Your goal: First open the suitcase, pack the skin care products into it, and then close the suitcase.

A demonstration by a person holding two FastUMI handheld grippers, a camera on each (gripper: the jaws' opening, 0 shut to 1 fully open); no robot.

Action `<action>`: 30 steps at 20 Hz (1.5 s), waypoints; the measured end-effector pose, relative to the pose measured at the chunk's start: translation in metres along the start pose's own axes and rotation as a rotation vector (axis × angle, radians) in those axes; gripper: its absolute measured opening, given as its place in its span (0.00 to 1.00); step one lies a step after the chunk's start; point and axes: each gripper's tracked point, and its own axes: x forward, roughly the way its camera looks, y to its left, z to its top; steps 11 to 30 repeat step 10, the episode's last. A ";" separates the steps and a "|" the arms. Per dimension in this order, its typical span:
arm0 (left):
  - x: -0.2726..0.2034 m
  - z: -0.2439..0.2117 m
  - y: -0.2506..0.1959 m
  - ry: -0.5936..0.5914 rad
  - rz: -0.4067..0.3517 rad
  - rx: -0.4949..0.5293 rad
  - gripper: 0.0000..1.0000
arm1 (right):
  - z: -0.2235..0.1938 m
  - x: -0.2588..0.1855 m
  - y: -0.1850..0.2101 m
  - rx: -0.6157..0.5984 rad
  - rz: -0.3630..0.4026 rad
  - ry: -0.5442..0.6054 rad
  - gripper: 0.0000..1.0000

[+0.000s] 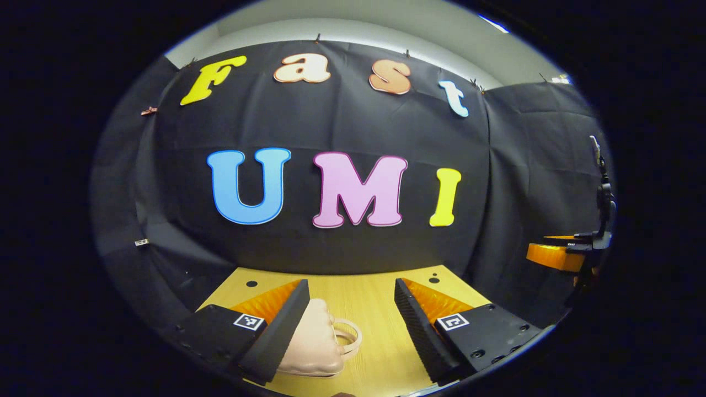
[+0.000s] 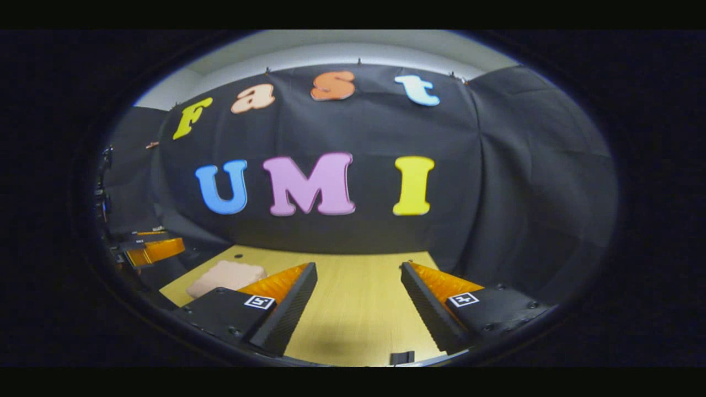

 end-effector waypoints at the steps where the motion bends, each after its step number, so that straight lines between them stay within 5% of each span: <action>1: -0.006 0.003 0.002 -0.013 0.018 -0.006 0.98 | 0.020 -0.007 -0.004 0.003 -0.030 -0.061 0.97; 5: -0.030 0.035 0.000 -0.098 0.049 0.001 0.98 | 0.066 -0.032 -0.007 0.018 -0.069 -0.175 1.00; 9: -0.042 0.065 -0.013 -0.159 0.100 0.039 0.98 | 0.091 -0.028 0.003 0.002 -0.002 -0.239 0.93; 30: -0.043 0.069 -0.021 -0.161 0.103 0.040 0.94 | 0.093 -0.026 0.005 -0.017 0.018 -0.234 0.97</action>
